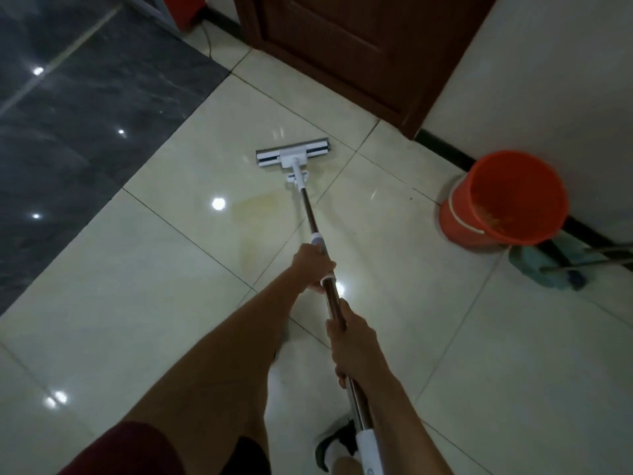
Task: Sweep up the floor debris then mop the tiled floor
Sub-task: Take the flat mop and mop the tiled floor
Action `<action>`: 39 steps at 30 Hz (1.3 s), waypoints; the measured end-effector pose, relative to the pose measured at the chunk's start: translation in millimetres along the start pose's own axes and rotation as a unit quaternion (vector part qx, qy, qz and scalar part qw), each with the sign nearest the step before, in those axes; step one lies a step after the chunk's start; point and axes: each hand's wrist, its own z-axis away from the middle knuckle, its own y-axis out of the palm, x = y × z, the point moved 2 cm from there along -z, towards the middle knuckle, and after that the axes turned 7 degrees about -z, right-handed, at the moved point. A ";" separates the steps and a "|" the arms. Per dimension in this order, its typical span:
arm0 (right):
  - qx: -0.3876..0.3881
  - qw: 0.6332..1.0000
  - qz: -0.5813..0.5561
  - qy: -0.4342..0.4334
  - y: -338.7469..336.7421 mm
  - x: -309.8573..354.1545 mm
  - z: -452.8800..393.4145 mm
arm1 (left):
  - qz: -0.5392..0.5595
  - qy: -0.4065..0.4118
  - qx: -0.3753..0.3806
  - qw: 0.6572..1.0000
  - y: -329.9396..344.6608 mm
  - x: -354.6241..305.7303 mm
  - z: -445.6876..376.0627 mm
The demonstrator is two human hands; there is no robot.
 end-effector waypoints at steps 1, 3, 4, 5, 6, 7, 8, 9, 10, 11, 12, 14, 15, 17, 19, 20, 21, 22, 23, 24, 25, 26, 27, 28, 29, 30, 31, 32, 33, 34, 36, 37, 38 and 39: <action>0.000 1.000 0.001 0.005 -6.7 -16.8 13.7 | 0.003 -0.010 0.002 1.000 18.2 6.9 12.1; 0.002 1.000 0.009 0.006 -17.8 -44.1 39.2 | 0.001 -0.028 0.000 1.000 49.6 18.5 34.1; 0.003 1.000 0.011 0.007 -22.6 -55.4 51.8 | -0.012 -0.024 0.000 1.000 63.4 23.8 44.1; 0.004 1.000 0.011 0.009 -26.8 -64.6 63.3 | -0.029 -0.014 -0.003 0.999 74.8 28.0 54.0; 0.004 1.000 0.010 0.010 -30.3 -71.9 73.2 | -0.044 -0.004 -0.007 0.999 83.4 30.4 64.6; 0.004 1.000 0.010 0.009 -33.2 -77.4 82.1 | -0.047 0.000 -0.005 0.999 90.3 33.4 74.0; 0.003 1.000 0.010 0.007 -35.8 -81.7 89.7 | -0.032 0.000 0.002 0.999 95.8 35.5 81.6; 0.003 1.000 0.011 0.004 -37.9 -84.8 95.4 | -0.016 -0.001 0.008 1.000 99.4 37.0 87.5; 0.003 1.000 0.014 0.001 -39.1 -85.7 98.9 | -0.006 -0.002 0.010 1.000 100.7 37.1 92.4; 0.004 1.000 0.019 -0.002 -41.1 -84.8 100.3 | -0.003 -0.004 0.006 1.000 101.2 36.7 94.5; 0.004 1.000 0.022 -0.005 -42.3 -82.0 99.2 | 0.001 -0.004 0.002 1.000 101.0 36.0 93.7; 0.001 1.000 0.024 -0.011 -44.7 -74.2 91.8 | 0.025 -0.006 -0.008 1.000 98.2 33.0 86.2; -0.002 1.000 0.027 -0.015 -45.8 -68.9 86.7 | 0.040 -0.007 -0.013 0.999 95.5 30.0 80.9; -0.009 0.999 0.038 -0.018 -48.7 -54.6 73.7 | 0.056 -0.007 -0.028 0.998 87.8 23.6 66.8; -0.011 0.999 0.035 -0.024 -51.9 -37.7 56.9 | 0.080 -0.012 -0.048 0.996 76.4 13.6 51.8; -0.011 0.999 0.032 -0.028 -53.3 -26.9 47.4 | 0.095 -0.012 -0.055 0.994 69.0 6.3 44.6; -0.010 0.999 0.030 -0.033 -55.1 -15.0 37.2 | 0.111 -0.010 -0.060 0.992 60.8 -2.1 36.2; -0.008 0.999 0.030 -0.038 -56.5 -1.9 25.6 | 0.129 -0.008 -0.062 0.990 51.1 -11.7 27.3; -0.006 0.999 0.034 -0.041 -58.1 11.7 12.9 | 0.148 -0.008 -0.061 0.987 40.6 -21.9 17.5; -0.005 0.998 0.040 -0.042 -60.3 25.5 0.2 | 0.163 -0.009 -0.060 0.985 29.3 -33.0 8.2; -0.005 0.998 0.046 -0.045 -62.5 39.6 -12.8 | 0.174 -0.009 -0.059 0.983 17.8 -44.7 -2.2; -0.006 0.998 0.050 -0.047 -64.9 54.0 -26.1 | 0.181 -0.008 -0.057 0.982 6.2 -56.5 -12.4; -0.004 0.998 0.052 -0.046 -67.3 68.6 -39.5 | 0.190 -0.007 -0.055 0.980 -5.4 -68.7 -22.0; -0.003 0.998 0.054 -0.042 -69.6 83.7 -53.5 | 0.197 -0.008 -0.052 0.979 -17.4 -81.5 -31.2; -0.002 0.998 0.055 -0.038 -72.1 98.9 -68.0 | 0.200 -0.010 -0.048 0.979 -29.5 -94.8 -42.0; -0.003 0.998 0.055 -0.033 -74.7 113.5 -82.5 | 0.201 -0.012 -0.045 0.979 -41.1 -108.6 -52.9; -0.005 0.998 0.055 -0.030 -77.1 128.7 -97.7 | 0.199 -0.013 -0.044 0.979 -53.0 -122.7 -64.6; -0.007 0.998 0.058 -0.029 -79.3 143.5 -112.3 | 0.194 -0.011 -0.046 0.980 -64.9 -136.0 -75.7; -0.007 0.998 0.062 -0.031 -81.2 157.2 -126.1 | 0.186 -0.010 -0.048 0.981 -75.7 -148.2 -86.9; -0.006 0.997 0.064 -0.034 -82.8 169.5 -138.5 | 0.178 -0.009 -0.048 0.983 -85.5 -159.2 -97.3; -0.002 0.997 0.067 -0.036 -86.0 189.1 -155.8 | 0.170 -0.009 -0.051 0.984 -100.8 -176.0 -111.0; 0.002 0.997 0.070 -0.035 -87.7 195.7 -160.9 | 0.168 -0.011 -0.054 0.984 -105.8 -182.2 -114.9; 0.008 0.997 0.075 -0.032 -89.5 199.8 -163.3 | 0.164 -0.011 -0.055 0.985 -108.8 -186.7 -117.6; 0.016 0.996 0.081 -0.030 -91.7 201.1 -163.1 | 0.158 -0.010 -0.054 0.986 -109.5 -189.4 -118.6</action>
